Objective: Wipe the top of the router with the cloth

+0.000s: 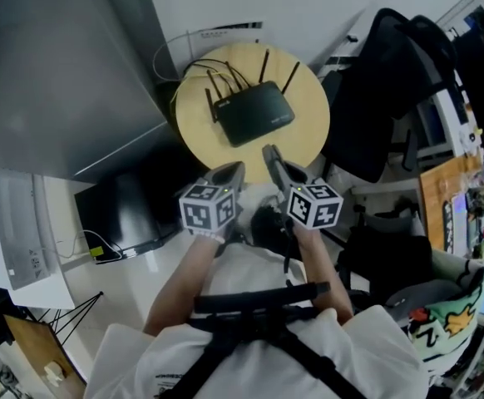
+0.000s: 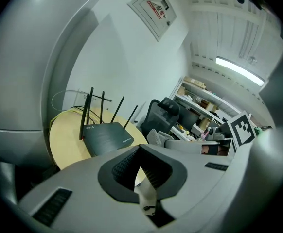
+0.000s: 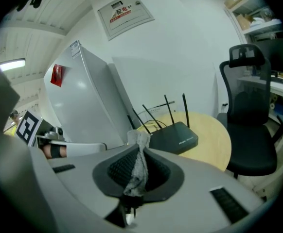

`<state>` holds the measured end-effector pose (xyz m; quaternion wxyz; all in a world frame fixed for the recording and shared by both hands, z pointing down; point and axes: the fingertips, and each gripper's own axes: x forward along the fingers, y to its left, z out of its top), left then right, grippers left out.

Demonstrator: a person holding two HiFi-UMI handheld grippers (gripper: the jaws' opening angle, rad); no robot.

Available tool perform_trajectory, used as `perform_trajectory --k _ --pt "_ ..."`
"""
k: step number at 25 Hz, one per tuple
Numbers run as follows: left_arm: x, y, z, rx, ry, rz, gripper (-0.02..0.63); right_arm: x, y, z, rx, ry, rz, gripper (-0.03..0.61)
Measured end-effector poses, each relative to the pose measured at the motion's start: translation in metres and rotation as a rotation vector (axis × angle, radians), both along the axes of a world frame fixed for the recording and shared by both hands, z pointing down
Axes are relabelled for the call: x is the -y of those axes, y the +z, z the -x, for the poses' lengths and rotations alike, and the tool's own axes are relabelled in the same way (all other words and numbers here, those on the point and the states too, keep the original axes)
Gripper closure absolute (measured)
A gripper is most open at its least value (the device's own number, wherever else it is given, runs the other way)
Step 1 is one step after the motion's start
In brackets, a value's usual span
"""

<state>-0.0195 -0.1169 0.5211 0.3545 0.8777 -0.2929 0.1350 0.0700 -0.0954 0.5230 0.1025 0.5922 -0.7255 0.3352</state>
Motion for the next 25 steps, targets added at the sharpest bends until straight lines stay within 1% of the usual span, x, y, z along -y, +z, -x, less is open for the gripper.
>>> perform_trajectory --k 6,14,21,25 --pt "0.031 0.017 0.010 -0.005 -0.070 0.032 0.617 0.045 0.021 0.013 -0.009 -0.076 0.041 0.540" --pt "0.074 0.037 0.014 0.003 -0.167 0.086 0.617 0.124 0.054 0.028 -0.080 -0.216 0.095 0.540" --pt "0.108 0.058 0.012 0.039 -0.251 0.116 0.617 0.182 0.095 0.040 -0.117 -0.321 0.182 0.538" --pt "0.122 0.065 0.011 0.059 -0.285 0.131 0.617 0.205 0.112 0.043 -0.117 -0.348 0.214 0.538"
